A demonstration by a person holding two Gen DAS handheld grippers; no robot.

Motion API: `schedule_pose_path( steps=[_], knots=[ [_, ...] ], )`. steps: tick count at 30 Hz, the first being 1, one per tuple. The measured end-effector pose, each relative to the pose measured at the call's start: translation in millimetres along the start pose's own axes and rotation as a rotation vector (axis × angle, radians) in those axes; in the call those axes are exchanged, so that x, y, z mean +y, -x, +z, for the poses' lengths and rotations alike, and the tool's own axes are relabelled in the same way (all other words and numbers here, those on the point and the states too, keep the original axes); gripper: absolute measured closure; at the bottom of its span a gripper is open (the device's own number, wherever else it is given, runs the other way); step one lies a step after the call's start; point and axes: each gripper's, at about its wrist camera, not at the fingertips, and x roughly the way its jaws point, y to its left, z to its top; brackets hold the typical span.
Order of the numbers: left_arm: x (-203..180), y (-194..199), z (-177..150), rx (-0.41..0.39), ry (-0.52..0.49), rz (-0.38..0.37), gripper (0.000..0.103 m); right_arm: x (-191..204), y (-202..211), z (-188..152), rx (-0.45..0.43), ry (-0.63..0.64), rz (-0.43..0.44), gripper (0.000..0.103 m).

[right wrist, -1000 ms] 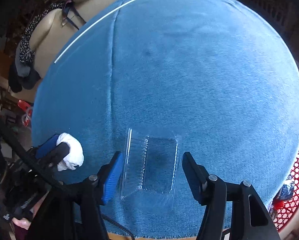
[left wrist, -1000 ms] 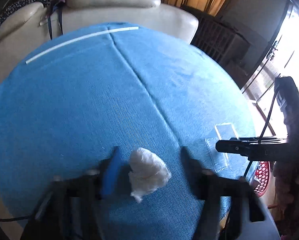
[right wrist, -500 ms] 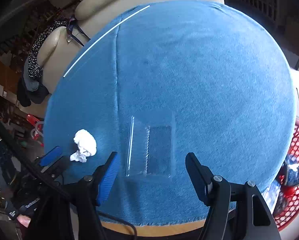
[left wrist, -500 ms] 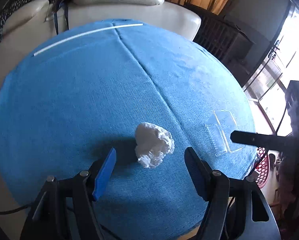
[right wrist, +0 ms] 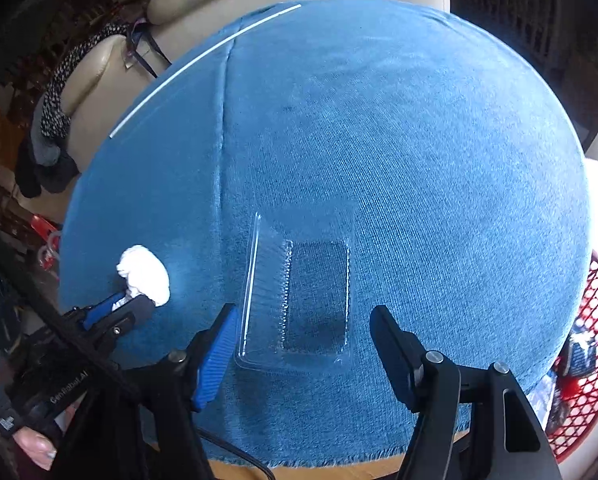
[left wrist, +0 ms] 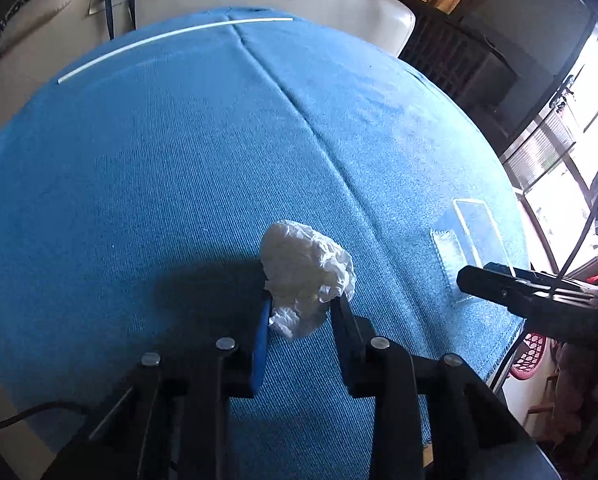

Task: Collect trash
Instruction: 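Carry the tissue and the clear tray over the red basket with both tools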

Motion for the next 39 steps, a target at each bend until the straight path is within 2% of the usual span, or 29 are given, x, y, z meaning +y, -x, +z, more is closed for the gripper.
schedule_pose_path(
  steps=[1,5,14,22,26,30,39],
  knots=[
    [-1.8,1.5,0.4,-0.010,-0.008,0.010,0.077,0.6,-1.6,-0.8,0.000,0.006,-0.006,0.044],
    [-6.4,4.4,4.2,-0.032,-0.017,0.022,0.080,0.4,-0.2,-1.4,-0.013,0.019,-0.003,0.046],
    [-21.0,30.1,9.9,-0.088,-0.051,0.072,0.081,-24.7,27.5,-14.4,-0.056,-0.023,0.059,0.046],
    [-62.3,64.0,13.6,-0.196,-0.181,0.174,0.081,-45.0,57.0,-27.4,-0.121,-0.032,0.087,0.046],
    [-85.6,77.3,13.2,-0.243,-0.257,0.222,0.081,-47.3,70.5,-35.7,-0.167,-0.017,0.067,0.046],
    [-99.0,89.6,9.6,-0.272,-0.300,0.244,0.081,-56.1,90.7,-43.5,-0.206,-0.023,0.070,0.046],
    [-123.1,94.9,7.4,-0.286,-0.345,0.258,0.081,-72.0,125.6,-62.7,-0.320,-0.029,0.088,0.046]
  ],
)
